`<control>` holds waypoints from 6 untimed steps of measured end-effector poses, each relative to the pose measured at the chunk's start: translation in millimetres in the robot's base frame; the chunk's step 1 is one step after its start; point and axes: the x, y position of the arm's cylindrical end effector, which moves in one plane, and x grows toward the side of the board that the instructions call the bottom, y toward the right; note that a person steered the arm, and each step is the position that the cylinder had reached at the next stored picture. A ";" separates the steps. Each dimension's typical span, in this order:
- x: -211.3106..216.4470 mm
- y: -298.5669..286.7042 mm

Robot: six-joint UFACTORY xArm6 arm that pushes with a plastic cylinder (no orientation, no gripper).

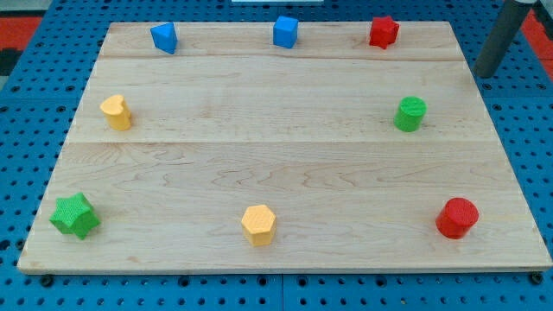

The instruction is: Place your arm to the top right of the board

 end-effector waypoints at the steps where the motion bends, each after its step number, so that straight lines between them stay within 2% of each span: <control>1: 0.0 0.0; 2: -25.0 13.6; 3: -86.7 24.3; 4: -125.4 9.1; 5: -125.2 -2.8; 6: -124.1 -55.6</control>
